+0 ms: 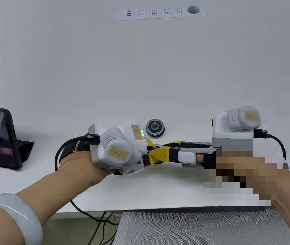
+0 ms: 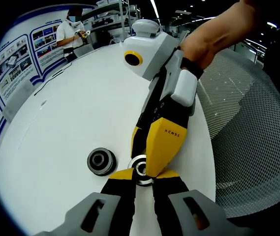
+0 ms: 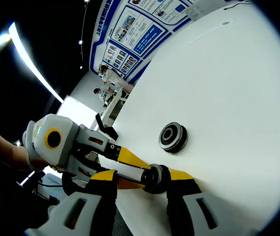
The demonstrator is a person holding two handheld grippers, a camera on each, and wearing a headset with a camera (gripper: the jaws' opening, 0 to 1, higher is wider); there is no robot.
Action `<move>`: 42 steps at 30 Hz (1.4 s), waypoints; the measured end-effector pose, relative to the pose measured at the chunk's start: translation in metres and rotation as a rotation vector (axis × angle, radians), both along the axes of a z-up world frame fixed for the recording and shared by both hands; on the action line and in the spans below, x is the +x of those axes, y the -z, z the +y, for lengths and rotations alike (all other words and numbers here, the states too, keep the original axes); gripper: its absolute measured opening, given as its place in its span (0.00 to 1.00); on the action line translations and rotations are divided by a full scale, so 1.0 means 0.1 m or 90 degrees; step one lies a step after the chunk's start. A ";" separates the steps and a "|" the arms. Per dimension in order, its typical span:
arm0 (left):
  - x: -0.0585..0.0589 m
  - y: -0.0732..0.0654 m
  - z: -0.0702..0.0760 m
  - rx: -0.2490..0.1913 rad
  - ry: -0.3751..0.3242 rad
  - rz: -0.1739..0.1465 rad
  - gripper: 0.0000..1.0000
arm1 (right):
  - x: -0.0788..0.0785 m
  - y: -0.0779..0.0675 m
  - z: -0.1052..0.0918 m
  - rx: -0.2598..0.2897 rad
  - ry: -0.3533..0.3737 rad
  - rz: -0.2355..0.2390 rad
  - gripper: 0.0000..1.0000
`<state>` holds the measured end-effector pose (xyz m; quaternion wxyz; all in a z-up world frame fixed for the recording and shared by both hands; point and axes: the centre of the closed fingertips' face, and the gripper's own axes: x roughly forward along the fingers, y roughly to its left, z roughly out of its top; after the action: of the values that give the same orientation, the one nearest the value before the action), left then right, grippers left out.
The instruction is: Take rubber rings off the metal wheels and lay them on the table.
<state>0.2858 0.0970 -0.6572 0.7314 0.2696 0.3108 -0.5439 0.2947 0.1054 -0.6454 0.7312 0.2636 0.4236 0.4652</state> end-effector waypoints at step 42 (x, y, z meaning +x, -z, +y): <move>0.00 0.00 0.01 -0.001 -0.001 0.001 0.13 | -0.24 -0.06 -0.01 -0.021 -0.095 0.052 0.54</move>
<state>0.2853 0.0976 -0.6569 0.7316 0.2687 0.3111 -0.5439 0.2702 0.1046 -0.6397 0.6809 0.2377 0.4790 0.5005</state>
